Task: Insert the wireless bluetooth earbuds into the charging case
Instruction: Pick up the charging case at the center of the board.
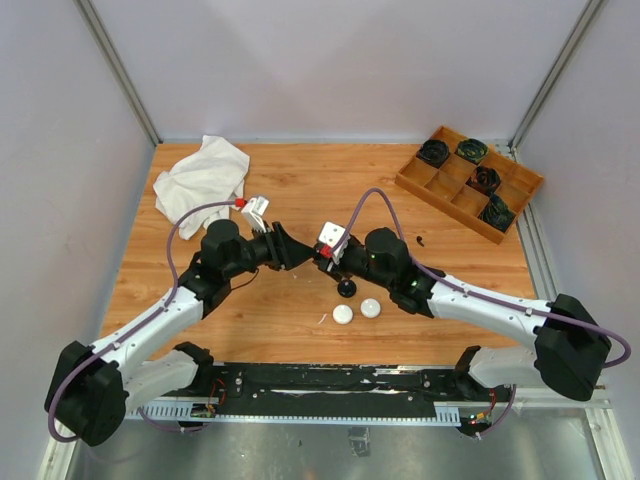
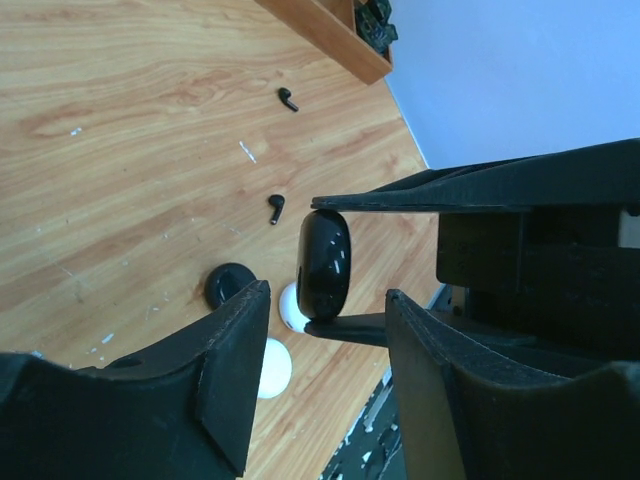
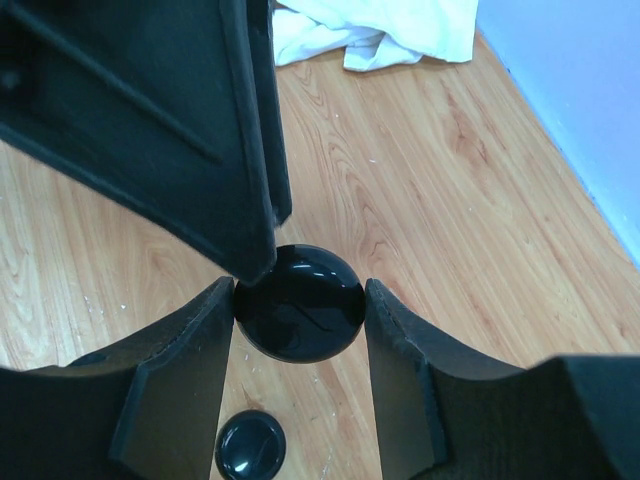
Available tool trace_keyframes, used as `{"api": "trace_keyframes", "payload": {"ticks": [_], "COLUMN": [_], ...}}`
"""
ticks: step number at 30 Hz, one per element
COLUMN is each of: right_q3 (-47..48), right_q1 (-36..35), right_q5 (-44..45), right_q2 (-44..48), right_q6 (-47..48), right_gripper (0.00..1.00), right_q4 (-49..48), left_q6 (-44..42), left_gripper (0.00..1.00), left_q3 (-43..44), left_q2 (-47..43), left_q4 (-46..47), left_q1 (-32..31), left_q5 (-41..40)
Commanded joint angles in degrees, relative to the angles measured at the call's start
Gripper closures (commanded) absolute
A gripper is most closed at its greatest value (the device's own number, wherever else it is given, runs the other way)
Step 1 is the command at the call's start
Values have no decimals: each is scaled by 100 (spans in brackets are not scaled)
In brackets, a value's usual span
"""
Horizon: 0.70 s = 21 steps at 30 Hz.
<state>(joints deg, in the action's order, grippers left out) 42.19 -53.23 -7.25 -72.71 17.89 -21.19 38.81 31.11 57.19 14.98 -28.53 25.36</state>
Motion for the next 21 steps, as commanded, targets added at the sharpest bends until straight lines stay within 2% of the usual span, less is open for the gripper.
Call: {"api": "trace_keyframes", "payload": {"ticks": [1,10,21], "right_q3": [240,222,180], "right_q1": [-121,-161,-161], "right_q5": [-59,-78,-166], "right_q2": [6,29,102], "right_q6": [109,147,129], "right_gripper": [49,49,48], "right_q4": [-219,-225,-280], "left_q6": [-94,-259,-716], "left_gripper": [46,52,69], "left_q3": [108,177,285], "left_q2": [160,398,608], "left_q4": [197,196,164], "left_q1": [-144,-372,-565], "left_q5": [5,-166,-224]}}
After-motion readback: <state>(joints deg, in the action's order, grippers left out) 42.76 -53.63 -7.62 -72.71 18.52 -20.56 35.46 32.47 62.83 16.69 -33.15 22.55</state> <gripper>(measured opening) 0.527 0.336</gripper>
